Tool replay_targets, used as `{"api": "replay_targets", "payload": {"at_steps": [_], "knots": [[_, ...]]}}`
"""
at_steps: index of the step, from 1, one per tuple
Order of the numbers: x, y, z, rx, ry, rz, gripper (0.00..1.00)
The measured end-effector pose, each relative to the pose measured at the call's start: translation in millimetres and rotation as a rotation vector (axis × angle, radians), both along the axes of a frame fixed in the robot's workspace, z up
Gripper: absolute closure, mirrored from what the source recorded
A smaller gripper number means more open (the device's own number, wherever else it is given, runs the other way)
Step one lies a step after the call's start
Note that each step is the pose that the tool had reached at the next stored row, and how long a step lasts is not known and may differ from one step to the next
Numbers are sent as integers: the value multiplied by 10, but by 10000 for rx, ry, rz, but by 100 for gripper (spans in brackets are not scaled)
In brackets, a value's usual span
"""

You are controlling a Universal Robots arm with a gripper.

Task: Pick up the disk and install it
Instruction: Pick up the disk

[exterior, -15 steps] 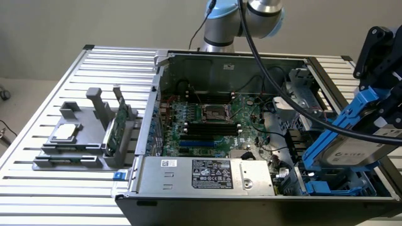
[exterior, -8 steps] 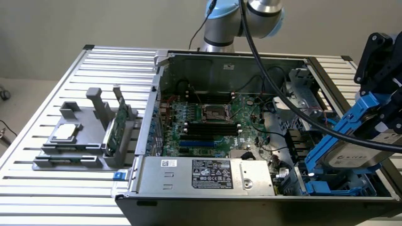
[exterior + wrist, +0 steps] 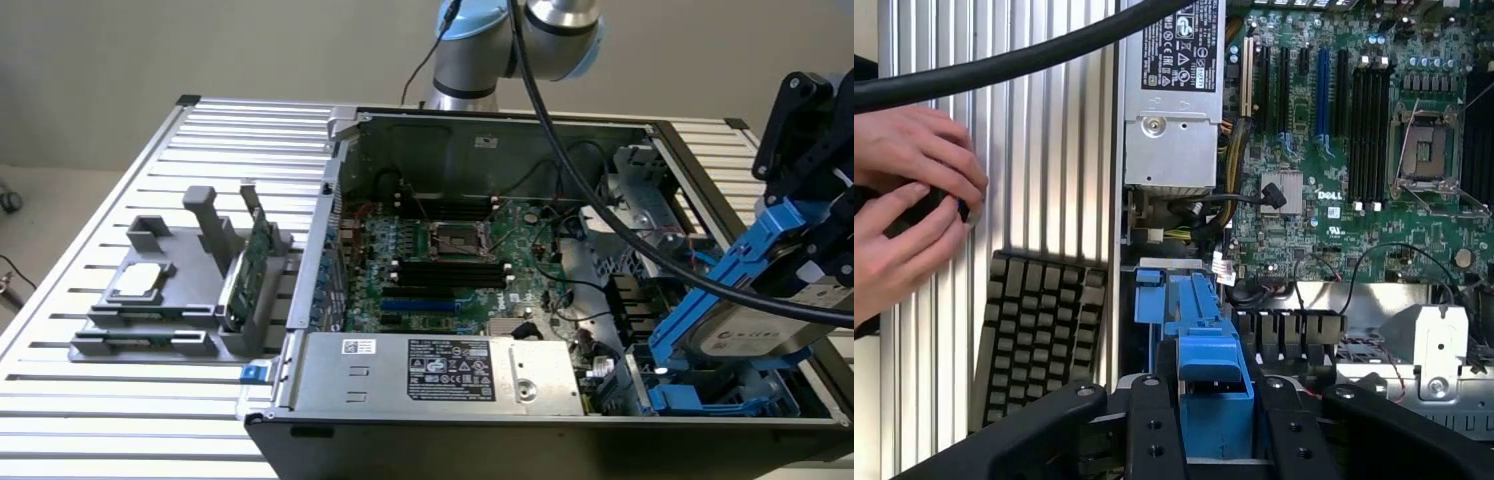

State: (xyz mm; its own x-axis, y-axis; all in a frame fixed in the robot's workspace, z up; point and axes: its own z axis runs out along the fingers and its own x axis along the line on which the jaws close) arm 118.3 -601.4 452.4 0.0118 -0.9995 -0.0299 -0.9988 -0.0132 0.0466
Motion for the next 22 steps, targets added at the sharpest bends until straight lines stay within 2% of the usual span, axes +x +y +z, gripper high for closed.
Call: {"api": "replay_targets", "payload": {"at_steps": [8,22], "knots": [[-1,14,-49,-1,-29,-27,67],[-2,50,-159,-1,-33,-122,67]]}}
